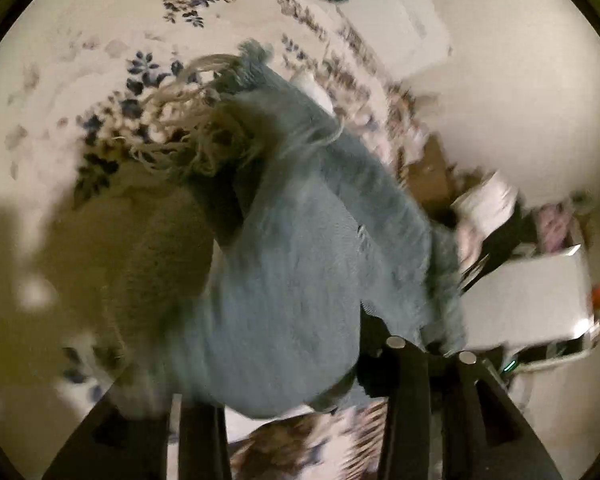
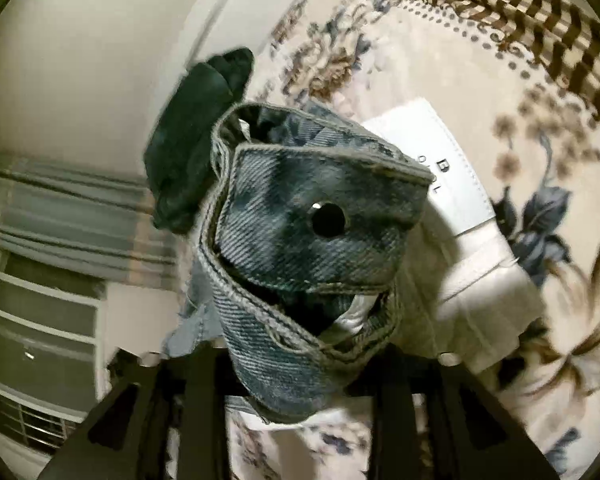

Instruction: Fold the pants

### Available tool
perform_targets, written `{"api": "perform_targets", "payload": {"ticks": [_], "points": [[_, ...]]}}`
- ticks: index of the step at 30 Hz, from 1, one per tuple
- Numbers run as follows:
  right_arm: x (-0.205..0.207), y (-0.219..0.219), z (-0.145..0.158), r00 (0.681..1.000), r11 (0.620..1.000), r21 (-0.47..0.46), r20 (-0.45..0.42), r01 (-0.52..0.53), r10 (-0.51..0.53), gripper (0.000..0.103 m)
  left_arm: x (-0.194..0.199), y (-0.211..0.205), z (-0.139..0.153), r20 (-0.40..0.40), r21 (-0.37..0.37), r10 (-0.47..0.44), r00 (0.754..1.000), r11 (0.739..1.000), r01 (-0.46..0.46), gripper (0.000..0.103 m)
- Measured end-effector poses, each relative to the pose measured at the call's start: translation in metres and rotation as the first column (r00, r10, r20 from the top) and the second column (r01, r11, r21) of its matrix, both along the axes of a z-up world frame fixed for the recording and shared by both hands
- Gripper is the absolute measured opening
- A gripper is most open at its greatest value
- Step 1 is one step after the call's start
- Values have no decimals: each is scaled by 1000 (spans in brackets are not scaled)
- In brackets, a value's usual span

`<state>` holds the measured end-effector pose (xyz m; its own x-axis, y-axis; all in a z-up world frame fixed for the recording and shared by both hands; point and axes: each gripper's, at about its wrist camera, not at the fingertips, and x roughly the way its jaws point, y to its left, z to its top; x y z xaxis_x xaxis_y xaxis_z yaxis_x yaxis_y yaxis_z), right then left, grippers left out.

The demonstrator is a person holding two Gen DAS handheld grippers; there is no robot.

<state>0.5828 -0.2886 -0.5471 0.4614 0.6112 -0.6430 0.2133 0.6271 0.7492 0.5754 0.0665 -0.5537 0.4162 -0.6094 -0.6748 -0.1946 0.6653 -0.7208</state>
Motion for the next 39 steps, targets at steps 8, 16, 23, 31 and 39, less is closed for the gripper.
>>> {"api": "perform_targets", "payload": {"ticks": [8, 16, 23, 31, 39], "points": [[-16, 18, 28, 993, 894, -433, -39, -118, 112, 94, -27, -27, 47, 0, 442, -25, 1000, 897, 23, 76], [-51, 55, 98, 993, 664, -744, 5, -77, 121, 98, -59, -44, 80, -17, 707, -83, 996, 704, 71, 80], [-94, 67, 181, 994, 645, -764, 65, -9, 91, 98, -76, -57, 138, 42, 744, -128, 991, 666, 55, 80], [-163, 61, 291, 985, 646, -761, 145, 53, 90, 98, -136, -75, 242, 134, 764, -116, 984, 644, -28, 86], [-260, 54, 408, 958, 636, -768, 230, 73, 168, 98, -236, -92, 349, 232, 767, -80, 969, 628, -132, 88]]}}
